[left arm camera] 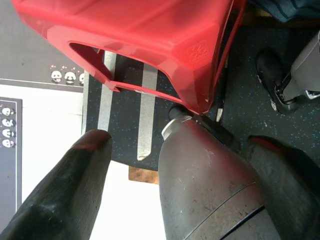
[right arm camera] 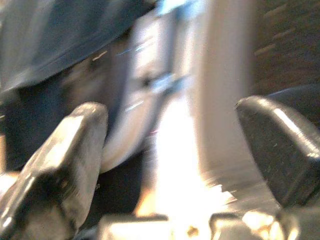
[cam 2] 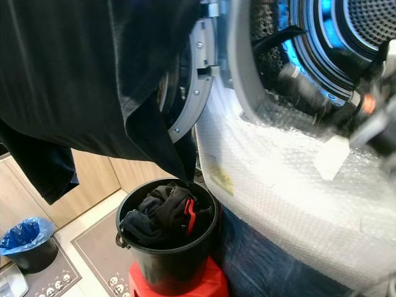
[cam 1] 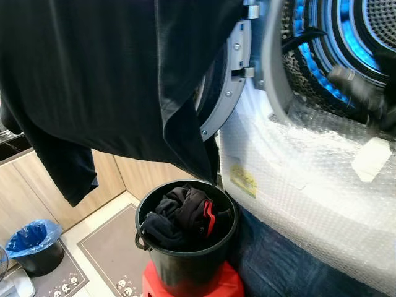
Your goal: Clothes washing
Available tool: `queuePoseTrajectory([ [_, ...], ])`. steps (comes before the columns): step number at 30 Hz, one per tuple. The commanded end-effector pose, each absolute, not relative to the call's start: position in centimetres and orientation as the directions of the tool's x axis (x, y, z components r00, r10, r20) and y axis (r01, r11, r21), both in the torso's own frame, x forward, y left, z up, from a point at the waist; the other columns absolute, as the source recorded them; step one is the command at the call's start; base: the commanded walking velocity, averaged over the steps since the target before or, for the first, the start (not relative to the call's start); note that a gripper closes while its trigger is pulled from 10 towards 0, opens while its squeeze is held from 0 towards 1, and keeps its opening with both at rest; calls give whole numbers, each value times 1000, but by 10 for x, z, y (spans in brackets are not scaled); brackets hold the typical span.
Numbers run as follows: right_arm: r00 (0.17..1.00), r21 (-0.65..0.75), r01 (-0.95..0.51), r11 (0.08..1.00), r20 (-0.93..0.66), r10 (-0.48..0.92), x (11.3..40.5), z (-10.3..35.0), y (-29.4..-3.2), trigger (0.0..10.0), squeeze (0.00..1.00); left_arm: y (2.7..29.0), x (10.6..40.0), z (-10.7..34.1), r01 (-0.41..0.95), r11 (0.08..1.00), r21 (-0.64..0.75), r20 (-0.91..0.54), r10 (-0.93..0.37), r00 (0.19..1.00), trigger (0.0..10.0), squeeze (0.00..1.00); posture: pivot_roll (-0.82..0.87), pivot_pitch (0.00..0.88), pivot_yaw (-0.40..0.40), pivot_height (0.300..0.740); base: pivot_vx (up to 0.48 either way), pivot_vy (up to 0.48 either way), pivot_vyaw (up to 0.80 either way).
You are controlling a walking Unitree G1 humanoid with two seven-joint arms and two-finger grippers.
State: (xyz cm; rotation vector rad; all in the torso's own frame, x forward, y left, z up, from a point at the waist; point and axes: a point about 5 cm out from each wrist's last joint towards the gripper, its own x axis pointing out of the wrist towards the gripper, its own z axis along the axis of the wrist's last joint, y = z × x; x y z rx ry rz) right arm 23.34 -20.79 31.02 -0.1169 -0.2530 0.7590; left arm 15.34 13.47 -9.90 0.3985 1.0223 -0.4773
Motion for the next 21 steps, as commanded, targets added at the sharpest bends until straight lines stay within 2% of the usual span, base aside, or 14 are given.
queuePoseTrajectory([
  [1,608,-241,-735,633,176,774,223,310,-192,10000,0,149,133,-107,556,827,79,-924,-149,353,10000,0,-202,0,75,740,0,0,0],
  [4,523,-196,-829,523,56,850,213,283,-178,10000,0,149,135,-106,557,826,86,-921,-147,361,10000,0,-199,0,75,740,0,0,0],
  [5,523,-196,-829,523,56,850,213,283,-178,10000,0,149,135,-106,557,826,86,-921,-147,361,10000,0,-199,0,75,740,0,0,0],
  [6,494,-110,-866,488,-42,868,212,257,-171,10000,0,150,140,-104,553,826,112,-908,-142,395,10000,0,-194,0,73,740,0,0,0],
  [11,471,-29,-881,472,-135,872,209,227,-171,10000,0,150,146,-102,539,830,141,-890,-132,437,10000,0,-189,0,72,740,0,0,0],
  [16,412,95,-880,465,-331,849,199,163,-178,10000,0,154,163,-93,511,824,245,-818,-108,565,10000,0,-176,0,68,740,0,0,0],
  [21,364,141,-866,479,-479,799,192,122,-187,10000,0,156,172,-87,468,830,304,-751,-93,654,10000,0,-163,0,61,740,0,0,0],
])
